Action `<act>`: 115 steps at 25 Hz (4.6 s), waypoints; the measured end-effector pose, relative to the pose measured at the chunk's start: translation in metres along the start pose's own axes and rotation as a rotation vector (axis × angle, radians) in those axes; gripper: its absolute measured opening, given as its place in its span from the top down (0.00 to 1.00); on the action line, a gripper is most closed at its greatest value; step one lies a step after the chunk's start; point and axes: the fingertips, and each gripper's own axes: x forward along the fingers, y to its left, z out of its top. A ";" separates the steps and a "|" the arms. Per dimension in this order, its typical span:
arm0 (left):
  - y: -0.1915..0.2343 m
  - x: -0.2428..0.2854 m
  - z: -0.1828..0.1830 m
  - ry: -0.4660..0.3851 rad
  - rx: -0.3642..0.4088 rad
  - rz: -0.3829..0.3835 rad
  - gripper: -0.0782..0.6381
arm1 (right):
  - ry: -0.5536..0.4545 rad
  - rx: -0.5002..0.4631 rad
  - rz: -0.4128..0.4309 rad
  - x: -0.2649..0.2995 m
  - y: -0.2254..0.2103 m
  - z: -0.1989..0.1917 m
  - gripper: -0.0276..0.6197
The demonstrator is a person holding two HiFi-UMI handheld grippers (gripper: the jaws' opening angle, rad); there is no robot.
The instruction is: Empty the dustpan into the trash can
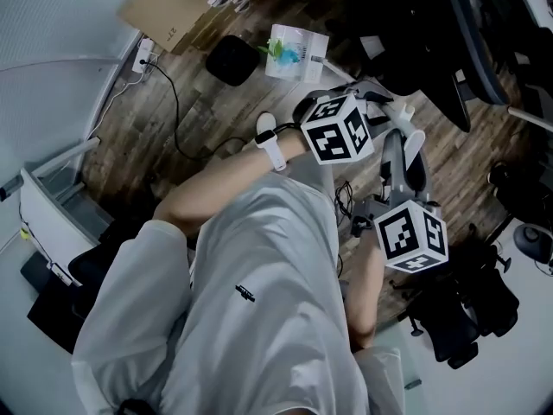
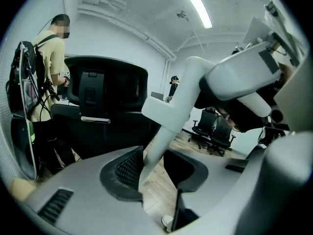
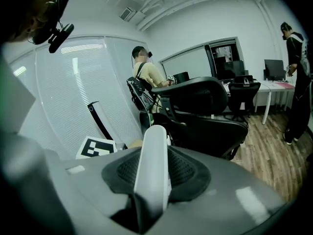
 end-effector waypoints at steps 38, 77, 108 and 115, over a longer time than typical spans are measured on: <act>0.060 -0.141 -0.034 -0.078 -0.148 0.335 0.71 | 0.041 -0.241 0.404 0.023 0.145 -0.020 0.73; 0.091 -0.261 -0.147 -0.321 -0.360 0.768 0.69 | -0.052 -1.060 0.894 0.037 0.269 -0.128 0.77; 0.096 -0.292 -0.153 -0.331 -0.383 0.912 0.69 | -0.112 -1.375 1.040 0.036 0.284 -0.143 0.78; 0.095 -0.300 -0.147 -0.357 -0.377 0.941 0.69 | -0.129 -1.381 1.050 0.031 0.290 -0.137 0.78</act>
